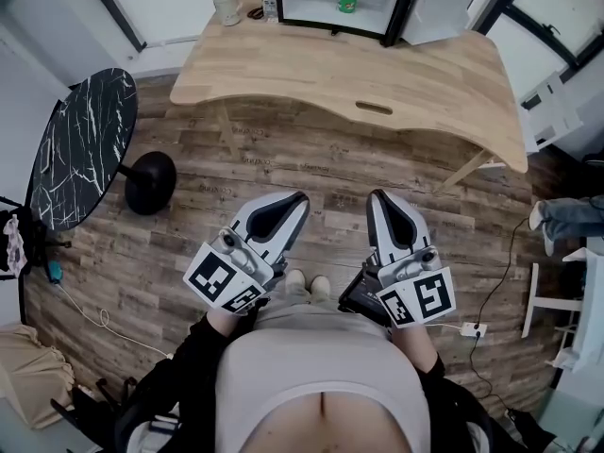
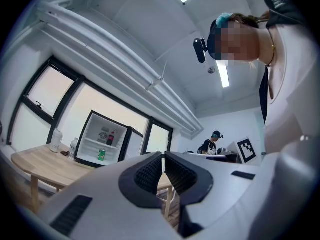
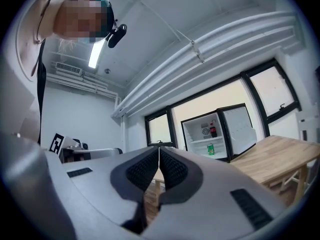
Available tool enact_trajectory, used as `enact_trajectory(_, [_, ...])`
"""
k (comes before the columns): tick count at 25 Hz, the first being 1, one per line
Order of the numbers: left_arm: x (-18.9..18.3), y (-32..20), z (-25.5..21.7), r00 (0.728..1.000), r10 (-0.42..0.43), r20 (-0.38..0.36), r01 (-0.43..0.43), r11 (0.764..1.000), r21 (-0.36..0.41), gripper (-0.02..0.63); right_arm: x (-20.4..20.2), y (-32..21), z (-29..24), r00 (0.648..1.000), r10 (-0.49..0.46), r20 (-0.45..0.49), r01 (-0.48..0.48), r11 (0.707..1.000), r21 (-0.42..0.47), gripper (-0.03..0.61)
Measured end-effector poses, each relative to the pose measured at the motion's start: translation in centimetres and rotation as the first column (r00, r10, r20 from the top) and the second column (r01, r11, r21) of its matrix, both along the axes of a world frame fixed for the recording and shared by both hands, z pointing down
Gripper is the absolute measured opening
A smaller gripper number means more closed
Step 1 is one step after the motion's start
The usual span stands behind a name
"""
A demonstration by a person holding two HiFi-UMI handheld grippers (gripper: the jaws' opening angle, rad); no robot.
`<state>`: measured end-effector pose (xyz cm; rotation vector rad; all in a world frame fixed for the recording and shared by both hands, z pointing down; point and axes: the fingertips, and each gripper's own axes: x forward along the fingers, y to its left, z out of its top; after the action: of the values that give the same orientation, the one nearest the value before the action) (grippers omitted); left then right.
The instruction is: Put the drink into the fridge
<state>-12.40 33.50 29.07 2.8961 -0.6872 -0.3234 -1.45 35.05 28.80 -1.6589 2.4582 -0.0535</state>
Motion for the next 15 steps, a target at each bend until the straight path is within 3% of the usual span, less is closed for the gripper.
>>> enact_trajectory(15, [-0.17, 0.08, 0.19, 1.000, -0.007, 0.003, 0.007, 1.000, -0.002, 0.023, 0.05, 0.17, -0.12, 1.000, 0.015, -0.024, -0.015, 1.000, -0.006, 0.031])
